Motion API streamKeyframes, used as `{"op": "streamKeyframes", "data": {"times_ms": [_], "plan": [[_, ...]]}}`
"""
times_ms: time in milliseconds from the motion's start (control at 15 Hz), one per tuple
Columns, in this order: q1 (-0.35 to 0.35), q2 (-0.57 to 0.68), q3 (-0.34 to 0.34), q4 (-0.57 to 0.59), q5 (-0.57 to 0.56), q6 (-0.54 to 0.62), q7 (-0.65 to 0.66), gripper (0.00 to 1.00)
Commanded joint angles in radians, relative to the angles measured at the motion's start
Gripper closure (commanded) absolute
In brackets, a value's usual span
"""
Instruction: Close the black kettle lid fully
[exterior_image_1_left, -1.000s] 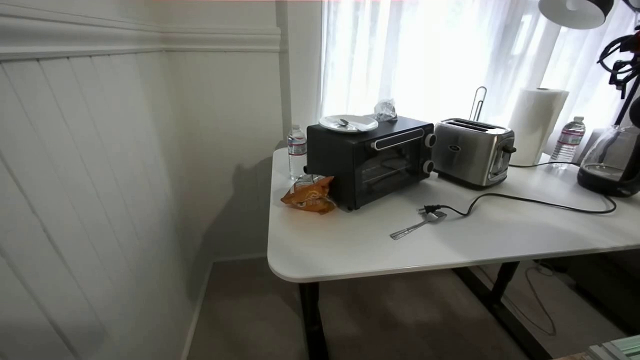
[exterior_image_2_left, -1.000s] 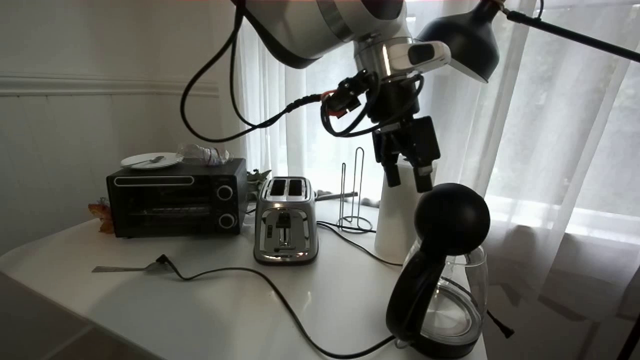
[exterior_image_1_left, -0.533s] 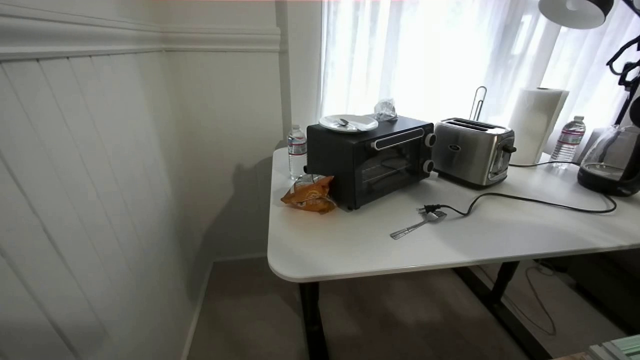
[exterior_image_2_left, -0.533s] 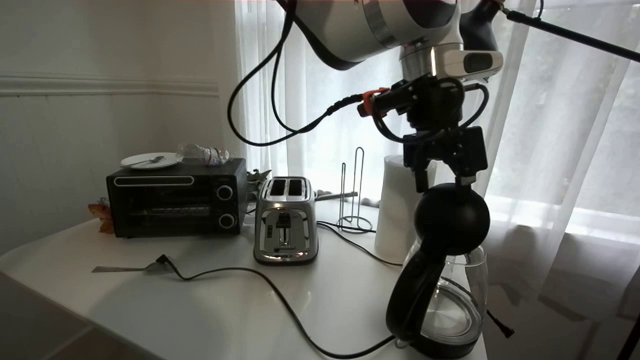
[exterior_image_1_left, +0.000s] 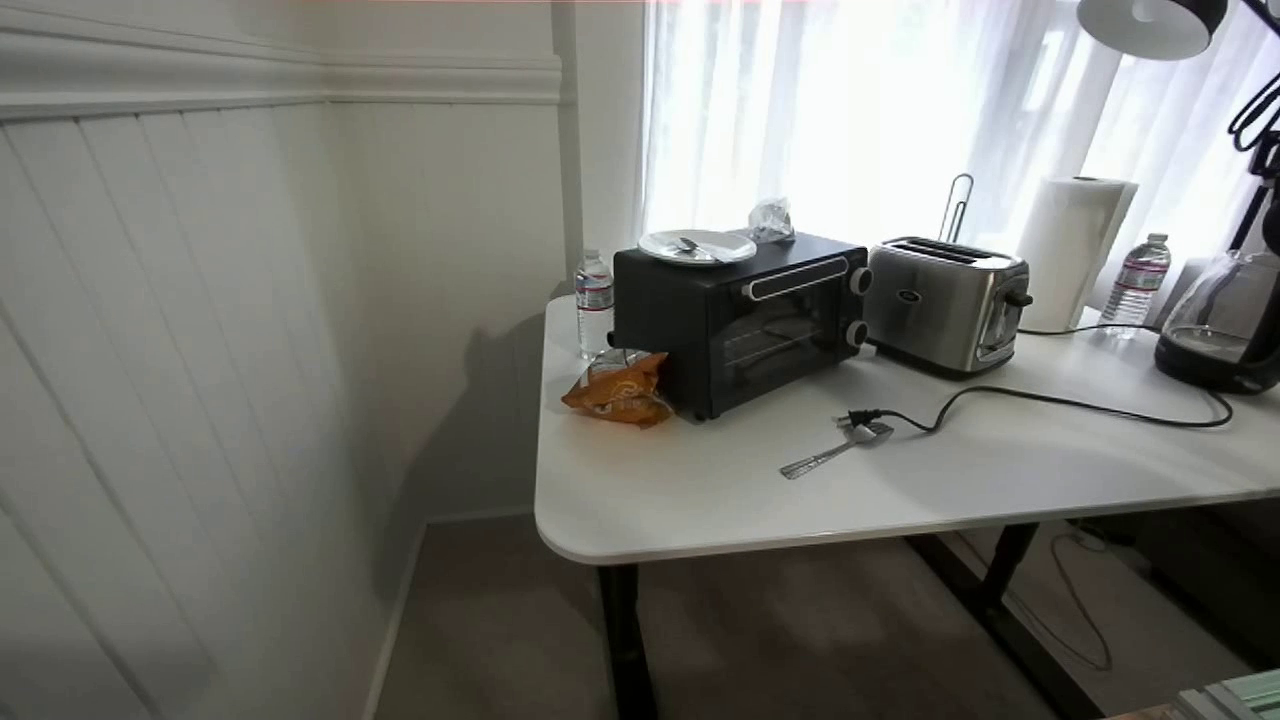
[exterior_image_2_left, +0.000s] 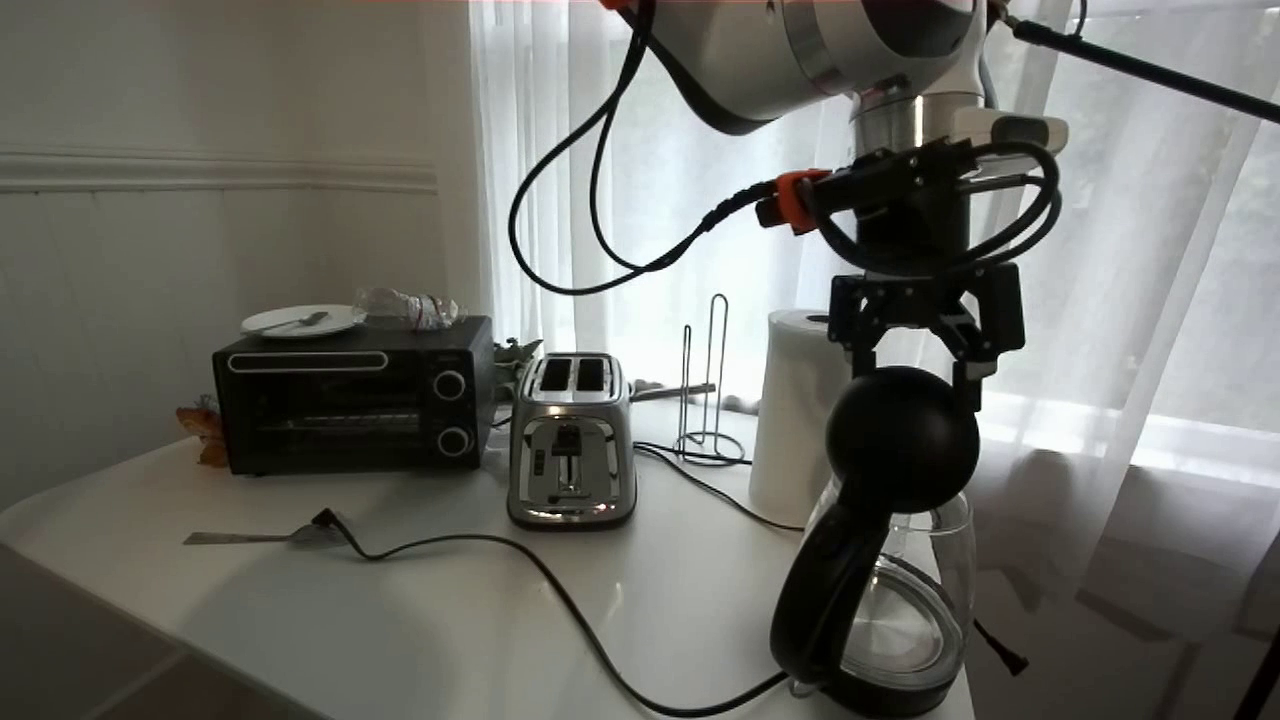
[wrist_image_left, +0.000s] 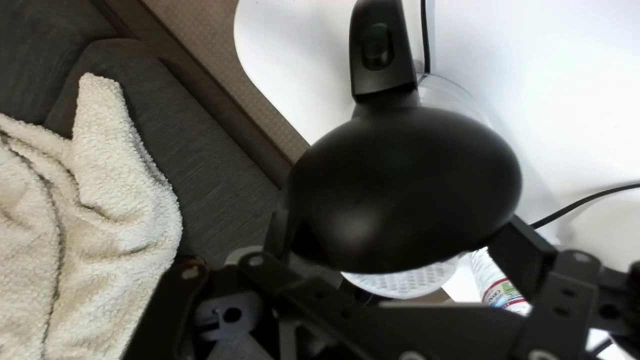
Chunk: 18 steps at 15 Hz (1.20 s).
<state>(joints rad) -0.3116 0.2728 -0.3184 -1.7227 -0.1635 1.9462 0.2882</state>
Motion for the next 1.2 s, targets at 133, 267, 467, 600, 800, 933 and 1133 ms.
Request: {"op": "streamKeyframes", "data": {"times_ms": [133, 267, 467, 600, 800, 933, 1133], "plan": [[-0.038, 0.044, 0.01, 0.129, 0.15, -0.136, -0.103, 0.0], [-0.04, 0.055, 0.002, 0.161, 0.152, -0.16, -0.081, 0.0], [-0.043, 0.069, -0.006, 0.199, 0.131, -0.192, -0.063, 0.0], [-0.043, 0.079, -0.011, 0.221, 0.112, -0.239, -0.064, 0.0], [-0.042, 0.111, -0.017, 0.262, 0.083, -0.354, -0.062, 0.0], [-0.043, 0.133, -0.018, 0.289, 0.071, -0.434, -0.062, 0.0], [-0.046, 0.159, -0.014, 0.31, 0.06, -0.507, -0.073, 0.0]]}}
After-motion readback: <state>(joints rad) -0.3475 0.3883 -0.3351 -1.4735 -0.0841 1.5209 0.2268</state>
